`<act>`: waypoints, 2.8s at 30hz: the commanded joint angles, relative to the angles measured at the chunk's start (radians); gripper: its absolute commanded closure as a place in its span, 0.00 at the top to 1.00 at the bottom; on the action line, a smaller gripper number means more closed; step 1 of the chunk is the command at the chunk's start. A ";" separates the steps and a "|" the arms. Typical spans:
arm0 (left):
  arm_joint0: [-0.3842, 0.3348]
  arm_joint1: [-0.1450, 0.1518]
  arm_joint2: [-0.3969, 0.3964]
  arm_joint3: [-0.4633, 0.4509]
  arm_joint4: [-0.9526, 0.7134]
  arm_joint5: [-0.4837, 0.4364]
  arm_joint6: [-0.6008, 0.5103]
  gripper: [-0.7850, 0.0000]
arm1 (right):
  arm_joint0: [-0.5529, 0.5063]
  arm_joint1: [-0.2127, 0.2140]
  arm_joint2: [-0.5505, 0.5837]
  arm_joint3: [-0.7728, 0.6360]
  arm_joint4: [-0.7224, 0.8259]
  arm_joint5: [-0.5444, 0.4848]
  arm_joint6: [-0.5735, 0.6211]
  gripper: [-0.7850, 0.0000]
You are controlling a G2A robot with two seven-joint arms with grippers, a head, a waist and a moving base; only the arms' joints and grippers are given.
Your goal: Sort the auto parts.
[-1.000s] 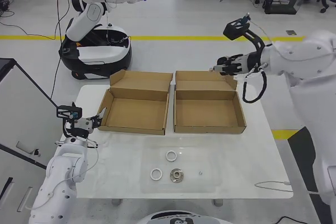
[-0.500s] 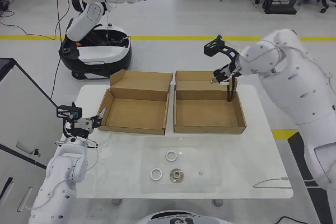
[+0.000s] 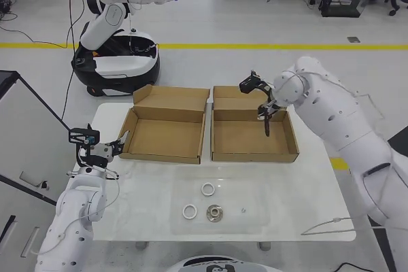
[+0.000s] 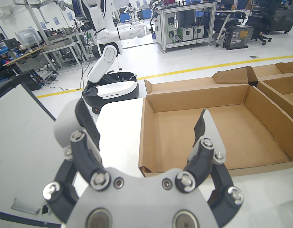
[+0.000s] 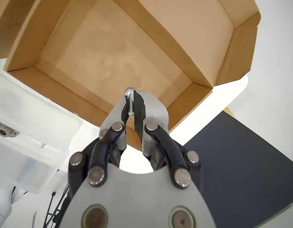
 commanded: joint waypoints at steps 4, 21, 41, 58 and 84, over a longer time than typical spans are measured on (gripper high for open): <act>0.000 0.000 0.000 0.000 0.000 0.000 0.000 1.00 | 0.009 -0.034 -0.058 0.065 -0.034 -0.013 0.003 0.00; 0.000 0.000 0.000 0.000 0.000 0.000 0.000 1.00 | 0.016 -0.131 -0.148 0.306 -0.045 -0.050 -0.019 0.00; 0.000 0.000 0.000 0.000 0.000 0.000 0.000 1.00 | 0.017 -0.195 -0.146 0.492 -0.019 -0.079 -0.090 0.00; 0.000 0.000 0.000 0.000 0.000 0.000 0.000 1.00 | 0.013 -0.226 -0.130 0.553 -0.012 -0.075 -0.128 0.48; 0.000 0.000 0.000 0.000 0.000 0.000 0.000 1.00 | 0.011 -0.127 -0.006 0.249 -0.094 -0.091 -0.046 1.00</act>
